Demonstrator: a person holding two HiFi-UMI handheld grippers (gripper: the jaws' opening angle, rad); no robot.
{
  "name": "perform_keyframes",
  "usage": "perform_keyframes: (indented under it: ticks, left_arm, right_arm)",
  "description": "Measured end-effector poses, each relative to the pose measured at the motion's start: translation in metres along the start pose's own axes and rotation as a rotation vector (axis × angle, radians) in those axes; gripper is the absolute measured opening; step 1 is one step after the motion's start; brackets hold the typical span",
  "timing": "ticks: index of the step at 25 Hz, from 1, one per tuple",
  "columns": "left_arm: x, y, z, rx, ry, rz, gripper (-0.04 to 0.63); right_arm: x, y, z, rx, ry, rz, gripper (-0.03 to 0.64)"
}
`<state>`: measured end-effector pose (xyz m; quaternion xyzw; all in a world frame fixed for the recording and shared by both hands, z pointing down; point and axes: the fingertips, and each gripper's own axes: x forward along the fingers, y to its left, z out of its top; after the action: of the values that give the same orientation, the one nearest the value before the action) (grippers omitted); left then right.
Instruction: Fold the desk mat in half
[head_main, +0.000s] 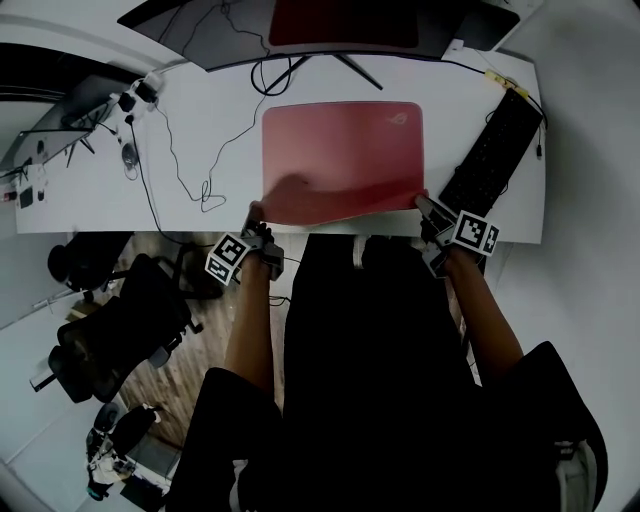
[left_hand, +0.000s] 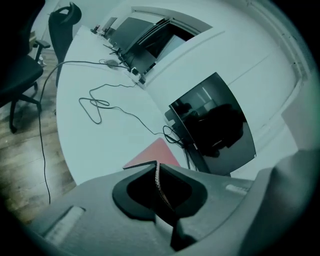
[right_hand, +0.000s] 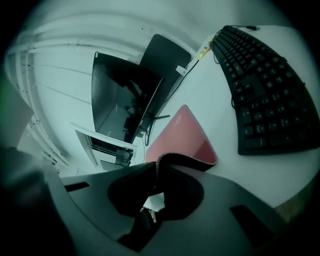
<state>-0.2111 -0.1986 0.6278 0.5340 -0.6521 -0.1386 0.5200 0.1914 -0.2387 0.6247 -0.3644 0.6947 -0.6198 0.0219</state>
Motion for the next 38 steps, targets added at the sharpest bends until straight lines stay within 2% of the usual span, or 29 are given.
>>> perform_keyframes:
  ticks: [4, 7, 13, 19, 26, 31, 38]
  left_arm:
    - [0.024, -0.024, 0.018, 0.000, 0.005, -0.051, 0.035]
    - [0.047, -0.033, 0.029, 0.044, 0.026, -0.066, 0.037]
    - [0.090, -0.043, 0.043, 0.031, 0.065, -0.066, 0.038]
    - [0.124, -0.044, 0.051, 0.088, 0.124, -0.044, 0.058]
    - [0.164, -0.047, 0.059, 0.093, 0.133, -0.016, 0.063]
    - [0.192, -0.042, 0.061, 0.181, 0.204, 0.019, 0.080]
    - [0.218, -0.045, 0.067, 0.192, 0.244, 0.058, 0.080]
  right_arm:
    - [0.008, 0.004, 0.019, -0.022, -0.019, -0.003, 0.023]
    - [0.018, 0.003, 0.033, 0.004, -0.064, -0.005, 0.023]
    - [0.040, 0.000, 0.063, 0.087, -0.151, -0.041, 0.023]
    - [0.064, -0.005, 0.090, 0.101, -0.167, -0.073, 0.025]
    - [0.094, -0.020, 0.120, 0.106, -0.177, -0.137, 0.029]
    - [0.109, -0.033, 0.135, 0.105, -0.183, -0.172, 0.031]
    - [0.124, -0.045, 0.150, 0.086, -0.175, -0.215, 0.031]
